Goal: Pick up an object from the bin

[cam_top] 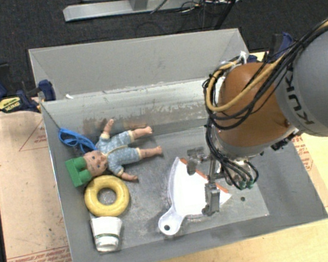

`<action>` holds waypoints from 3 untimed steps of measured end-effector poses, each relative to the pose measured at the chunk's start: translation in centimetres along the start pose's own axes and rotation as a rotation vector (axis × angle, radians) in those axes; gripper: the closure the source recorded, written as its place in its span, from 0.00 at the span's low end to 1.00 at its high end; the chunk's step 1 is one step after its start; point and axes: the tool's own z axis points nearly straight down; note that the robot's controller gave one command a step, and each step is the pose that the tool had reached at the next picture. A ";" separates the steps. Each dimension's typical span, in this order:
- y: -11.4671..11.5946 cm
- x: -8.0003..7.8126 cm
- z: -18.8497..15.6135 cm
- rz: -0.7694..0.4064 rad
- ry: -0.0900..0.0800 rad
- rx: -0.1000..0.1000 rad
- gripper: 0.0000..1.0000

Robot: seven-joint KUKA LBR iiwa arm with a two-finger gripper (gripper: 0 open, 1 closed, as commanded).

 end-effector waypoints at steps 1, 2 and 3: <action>0.7 0.7 2.0 0.154 0.000 0.000 0.00; 2.6 1.0 7.1 -0.135 -0.005 -0.001 0.00; 3.2 1.9 10.6 -0.186 -0.006 -0.001 1.00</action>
Offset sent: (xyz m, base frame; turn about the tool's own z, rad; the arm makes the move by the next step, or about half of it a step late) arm -0.0133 0.0379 -0.1064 -0.2343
